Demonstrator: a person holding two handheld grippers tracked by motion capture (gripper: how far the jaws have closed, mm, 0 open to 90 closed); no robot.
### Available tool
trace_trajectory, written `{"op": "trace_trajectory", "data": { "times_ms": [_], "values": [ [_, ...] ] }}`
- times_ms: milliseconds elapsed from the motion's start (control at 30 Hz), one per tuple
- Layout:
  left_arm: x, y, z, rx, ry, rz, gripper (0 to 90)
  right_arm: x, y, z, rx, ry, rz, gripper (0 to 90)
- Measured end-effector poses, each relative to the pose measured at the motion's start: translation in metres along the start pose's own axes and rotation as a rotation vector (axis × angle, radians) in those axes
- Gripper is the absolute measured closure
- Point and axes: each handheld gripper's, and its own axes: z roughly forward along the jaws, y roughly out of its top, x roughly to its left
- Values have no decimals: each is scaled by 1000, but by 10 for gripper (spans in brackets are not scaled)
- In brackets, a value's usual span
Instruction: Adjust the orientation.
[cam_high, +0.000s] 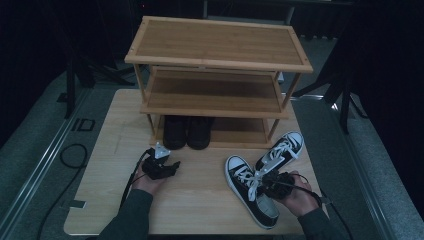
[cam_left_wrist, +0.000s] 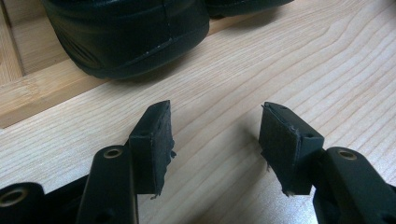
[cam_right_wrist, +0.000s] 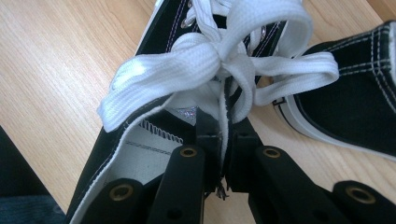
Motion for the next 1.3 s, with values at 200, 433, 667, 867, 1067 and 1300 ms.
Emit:
{"op": "trace_trajectory", "data": {
  "times_ms": [200,433,667,867,1067,1300],
  "values": [
    [-1,0,0,0,0,0,439,-5,3,-3,-19,24,-20,867],
    [-1,1,1,0,1,1,435,-8,9,-8,-49,17,-34,873],
    [-1,1,1,0,0,0,435,-10,14,-12,-55,35,-42,875],
    [-1,1,1,0,2,0,434,-8,17,-17,-59,37,-58,877],
    [-2,1,1,0,2,0,434,-10,19,-22,-66,44,-52,877],
    [-2,1,2,0,4,-2,434,-13,21,-26,-77,66,-48,877]
  ]
}}
